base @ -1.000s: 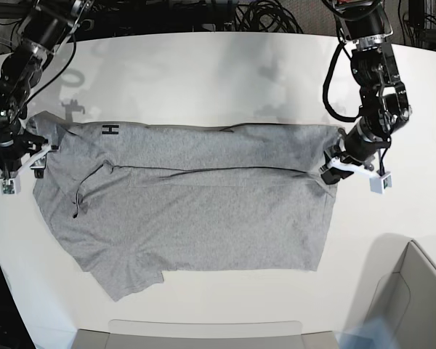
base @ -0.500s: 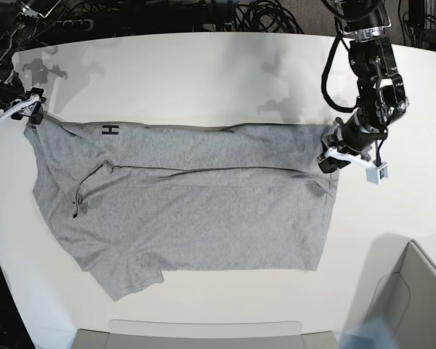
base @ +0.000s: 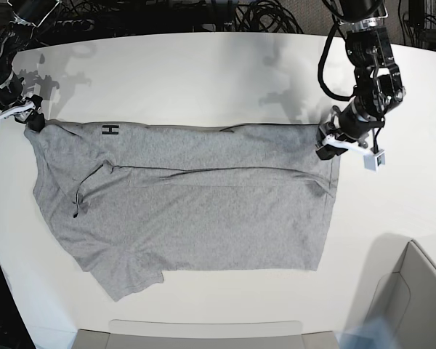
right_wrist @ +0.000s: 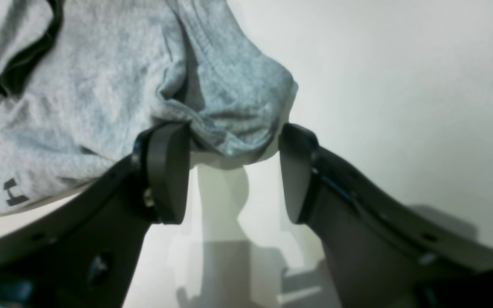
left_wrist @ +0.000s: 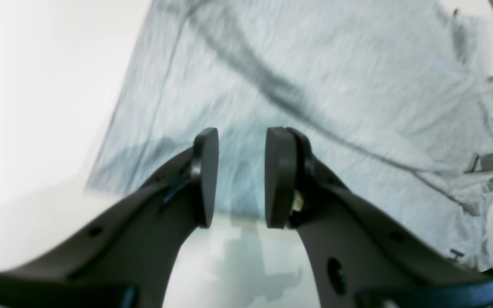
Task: Fold the T-shirt properly
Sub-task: 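Move both grippers back to the collar edge and grasp it, then pull the grasped collar edge with both grippers toward the robot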
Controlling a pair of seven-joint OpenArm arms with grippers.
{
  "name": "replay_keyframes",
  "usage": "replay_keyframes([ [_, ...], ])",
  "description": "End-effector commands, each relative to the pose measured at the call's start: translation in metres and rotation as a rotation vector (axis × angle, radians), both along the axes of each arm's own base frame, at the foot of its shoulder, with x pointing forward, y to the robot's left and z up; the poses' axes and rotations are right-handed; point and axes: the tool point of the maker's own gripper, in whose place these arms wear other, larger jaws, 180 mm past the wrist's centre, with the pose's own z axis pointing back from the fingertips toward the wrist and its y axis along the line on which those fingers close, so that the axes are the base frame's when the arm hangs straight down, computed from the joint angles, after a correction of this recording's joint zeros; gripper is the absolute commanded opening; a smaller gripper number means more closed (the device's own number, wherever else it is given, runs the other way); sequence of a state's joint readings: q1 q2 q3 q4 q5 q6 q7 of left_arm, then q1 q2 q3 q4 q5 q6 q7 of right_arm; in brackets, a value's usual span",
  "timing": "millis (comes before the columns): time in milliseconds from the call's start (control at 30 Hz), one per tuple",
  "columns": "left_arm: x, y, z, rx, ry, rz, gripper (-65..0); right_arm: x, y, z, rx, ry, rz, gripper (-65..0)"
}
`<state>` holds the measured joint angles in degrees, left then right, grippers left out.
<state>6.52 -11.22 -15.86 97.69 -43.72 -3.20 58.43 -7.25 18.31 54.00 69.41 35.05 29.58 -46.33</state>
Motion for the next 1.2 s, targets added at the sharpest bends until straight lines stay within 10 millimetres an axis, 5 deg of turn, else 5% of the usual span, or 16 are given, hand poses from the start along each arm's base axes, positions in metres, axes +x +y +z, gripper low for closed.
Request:
replay_keyframes([
  [0, 0.004, 0.013, 0.013, 0.014, -0.050, 0.040, -46.7, 0.008, -0.003, 0.009, -0.008, -0.023, 0.015, -31.6],
  [167, -0.010, 0.041, 0.013, -0.091, -0.060, 0.192, -43.0, 0.009, -0.002, 0.005, 0.037, -0.029, 0.012, -31.6],
  [333, -0.023, 0.035, -0.004, -0.393, -0.018, 0.245, -41.5, 0.007, -0.008, 0.006, 0.032, -0.022, 0.008, -31.6],
  [500, -0.032, 0.040, -0.039, -0.426, 0.054, 0.260, -41.6, 0.007, -0.009, 0.006, 0.029, -0.022, 0.008, -31.6],
  [633, -0.032, 0.047, -0.044, -0.409, 0.049, 0.283, -41.6, 0.007, -0.010, 0.007, 0.028, -0.022, 0.008, -31.6],
  [967, -0.008, 0.005, -0.041, -0.423, 0.047, 0.167, -41.8, 0.034, 0.002, 0.017, 0.036, -0.068, 0.038, -31.6],
  [1067, -0.008, 0.009, -0.047, -0.422, 0.050, 0.192, -46.7, 0.038, 0.012, 0.013, 0.038, -0.054, 0.076, -34.6],
  [1167, -0.013, 0.012, -0.055, -0.427, 0.075, 0.205, -56.9, 0.039, 0.015, 0.012, 0.035, -0.049, 0.088, -45.6],
])
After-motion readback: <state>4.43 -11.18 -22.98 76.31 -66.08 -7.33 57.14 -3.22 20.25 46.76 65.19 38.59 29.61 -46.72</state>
